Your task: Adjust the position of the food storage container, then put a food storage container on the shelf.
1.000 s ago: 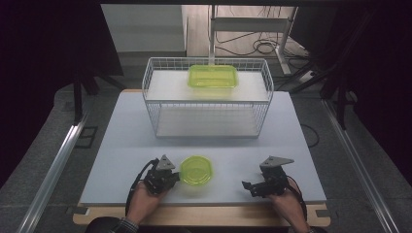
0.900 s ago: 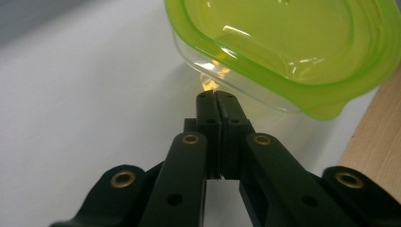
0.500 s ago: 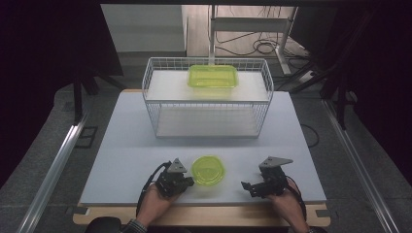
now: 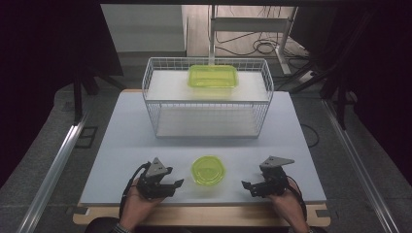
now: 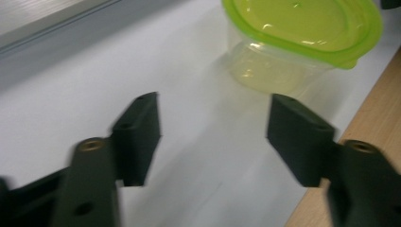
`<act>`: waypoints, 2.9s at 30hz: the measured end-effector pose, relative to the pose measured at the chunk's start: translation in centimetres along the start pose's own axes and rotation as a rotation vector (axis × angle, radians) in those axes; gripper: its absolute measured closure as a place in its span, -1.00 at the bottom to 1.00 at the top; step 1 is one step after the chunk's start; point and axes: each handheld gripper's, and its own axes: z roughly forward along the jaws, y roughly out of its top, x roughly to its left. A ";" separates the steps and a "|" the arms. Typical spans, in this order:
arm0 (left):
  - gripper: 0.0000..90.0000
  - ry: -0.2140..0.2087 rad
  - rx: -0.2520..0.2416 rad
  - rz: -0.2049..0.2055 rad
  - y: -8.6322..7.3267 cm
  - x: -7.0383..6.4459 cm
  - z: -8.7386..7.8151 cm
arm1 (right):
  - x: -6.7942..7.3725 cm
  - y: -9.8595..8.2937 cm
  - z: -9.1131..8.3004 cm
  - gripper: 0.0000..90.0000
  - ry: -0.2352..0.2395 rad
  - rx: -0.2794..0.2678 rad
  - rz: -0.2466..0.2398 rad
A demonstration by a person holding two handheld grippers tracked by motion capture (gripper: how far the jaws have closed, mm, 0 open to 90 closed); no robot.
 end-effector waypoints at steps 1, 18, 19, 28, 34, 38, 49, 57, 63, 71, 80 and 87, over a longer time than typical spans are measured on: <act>-0.35 0.014 0.003 0.007 -0.2 0.0 -0.1 | 0.0 0.0 0.0 -0.91 0.000 0.000 0.000; -0.97 0.091 0.067 0.025 -2.5 0.0 -0.5 | 0.1 -0.1 0.3 -0.91 0.013 0.013 -0.002; -0.98 0.091 0.065 0.026 -2.6 0.0 -0.5 | 0.1 -0.1 0.3 -0.91 0.014 0.013 -0.003; -1.00 0.101 0.048 0.036 -2.7 0.0 -0.6 | 0.0 0.1 0.0 -0.93 0.021 -0.018 0.016; -1.00 0.119 0.051 0.045 -2.7 0.1 -0.6 | -0.1 0.2 -0.2 -0.93 0.036 -0.038 0.028; -0.99 0.123 0.050 0.041 -2.7 0.1 -0.7 | -0.1 0.6 -0.2 -0.93 0.059 -0.053 0.041; -0.97 0.129 0.042 0.029 -2.8 0.4 -1.2 | 0.4 3.0 -0.4 -0.93 0.147 -0.036 0.090; -0.96 0.132 0.046 0.031 -2.8 0.4 -1.2 | 0.9 3.9 -0.1 -0.67 0.148 -0.015 0.087; -0.96 0.139 0.051 0.039 -2.9 0.4 -1.4 | 0.9 4.7 -0.1 -0.46 0.176 -0.033 0.113; -0.95 0.143 0.060 0.040 -3.0 0.4 -1.4 | 0.8 5.9 0.8 -0.23 0.249 -0.033 0.156; -0.95 0.142 0.063 0.040 -3.0 0.4 -1.4 | 0.6 7.1 3.1 0.07 0.362 0.008 0.238; -0.95 0.138 0.076 0.050 -3.0 0.3 -1.3 | 0.2 7.3 4.8 0.27 0.415 0.054 0.297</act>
